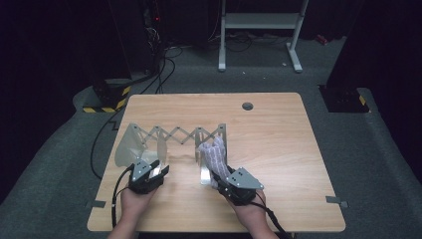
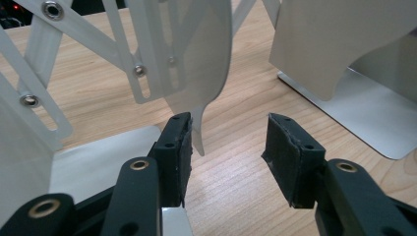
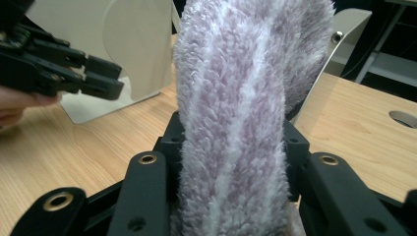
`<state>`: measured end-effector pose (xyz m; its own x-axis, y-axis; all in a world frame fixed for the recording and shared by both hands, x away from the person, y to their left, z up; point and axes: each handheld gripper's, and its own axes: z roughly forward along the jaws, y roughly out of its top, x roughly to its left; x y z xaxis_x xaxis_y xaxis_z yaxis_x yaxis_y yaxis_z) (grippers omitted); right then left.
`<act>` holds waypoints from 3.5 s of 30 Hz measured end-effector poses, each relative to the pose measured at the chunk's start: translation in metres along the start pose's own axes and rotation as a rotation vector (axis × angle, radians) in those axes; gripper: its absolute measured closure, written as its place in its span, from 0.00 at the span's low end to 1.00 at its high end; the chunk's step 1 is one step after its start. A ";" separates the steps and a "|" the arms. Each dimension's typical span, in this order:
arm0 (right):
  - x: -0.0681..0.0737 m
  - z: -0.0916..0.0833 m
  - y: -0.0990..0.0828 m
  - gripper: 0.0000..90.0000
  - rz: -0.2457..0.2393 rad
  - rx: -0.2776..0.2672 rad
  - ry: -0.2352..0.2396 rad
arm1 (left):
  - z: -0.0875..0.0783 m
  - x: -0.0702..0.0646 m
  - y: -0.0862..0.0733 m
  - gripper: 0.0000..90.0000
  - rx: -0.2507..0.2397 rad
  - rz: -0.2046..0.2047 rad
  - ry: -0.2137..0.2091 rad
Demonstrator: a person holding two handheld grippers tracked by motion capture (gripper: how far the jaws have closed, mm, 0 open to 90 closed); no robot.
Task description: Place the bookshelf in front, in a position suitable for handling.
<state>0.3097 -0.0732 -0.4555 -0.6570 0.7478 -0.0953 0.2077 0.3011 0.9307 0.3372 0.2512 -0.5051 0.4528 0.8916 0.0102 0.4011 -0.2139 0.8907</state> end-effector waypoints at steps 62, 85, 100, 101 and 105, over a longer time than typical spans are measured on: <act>-0.057 0.009 -0.050 0.66 0.018 0.232 -0.202 | -0.003 -0.029 0.007 0.60 -0.019 0.040 -0.049; -0.041 0.072 -0.043 0.65 -0.024 0.394 -0.237 | -0.011 -0.033 -0.007 0.59 -0.001 0.092 -0.105; -0.049 0.044 -0.053 0.64 -0.001 0.392 -0.219 | -0.011 -0.033 -0.009 0.59 0.006 0.093 -0.103; -0.050 0.040 -0.055 0.64 0.000 0.390 -0.218 | -0.011 -0.033 -0.009 0.59 0.006 0.092 -0.102; -0.049 0.019 -0.062 0.64 0.011 0.389 -0.205 | -0.011 -0.033 -0.009 0.59 0.005 0.090 -0.102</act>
<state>0.3432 -0.1173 -0.5157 -0.5043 0.8422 -0.1908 0.4969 0.4637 0.7336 0.3102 0.2276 -0.5083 0.5659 0.8233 0.0433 0.3593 -0.2936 0.8858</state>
